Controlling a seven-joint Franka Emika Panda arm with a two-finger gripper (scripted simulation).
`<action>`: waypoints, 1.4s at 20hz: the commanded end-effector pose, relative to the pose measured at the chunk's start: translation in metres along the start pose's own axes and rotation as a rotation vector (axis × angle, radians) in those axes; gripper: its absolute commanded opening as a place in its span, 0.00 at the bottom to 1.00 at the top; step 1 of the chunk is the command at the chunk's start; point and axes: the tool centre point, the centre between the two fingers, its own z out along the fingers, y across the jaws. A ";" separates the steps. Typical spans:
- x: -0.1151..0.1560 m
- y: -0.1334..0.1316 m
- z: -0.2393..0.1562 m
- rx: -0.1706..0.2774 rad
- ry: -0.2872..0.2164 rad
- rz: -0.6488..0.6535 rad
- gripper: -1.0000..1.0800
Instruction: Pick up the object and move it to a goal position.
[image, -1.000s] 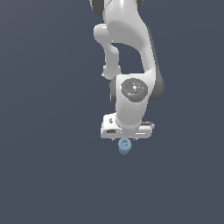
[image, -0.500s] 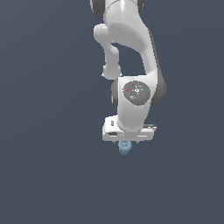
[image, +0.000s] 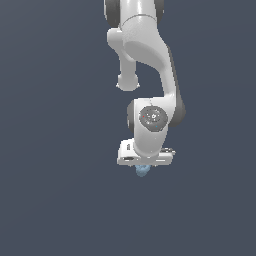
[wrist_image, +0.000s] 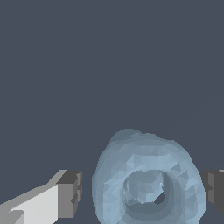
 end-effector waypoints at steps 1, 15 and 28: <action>0.000 0.000 0.009 0.000 0.001 0.000 0.96; 0.002 0.000 0.010 0.000 0.001 0.000 0.00; -0.010 -0.001 0.001 0.000 0.001 0.000 0.00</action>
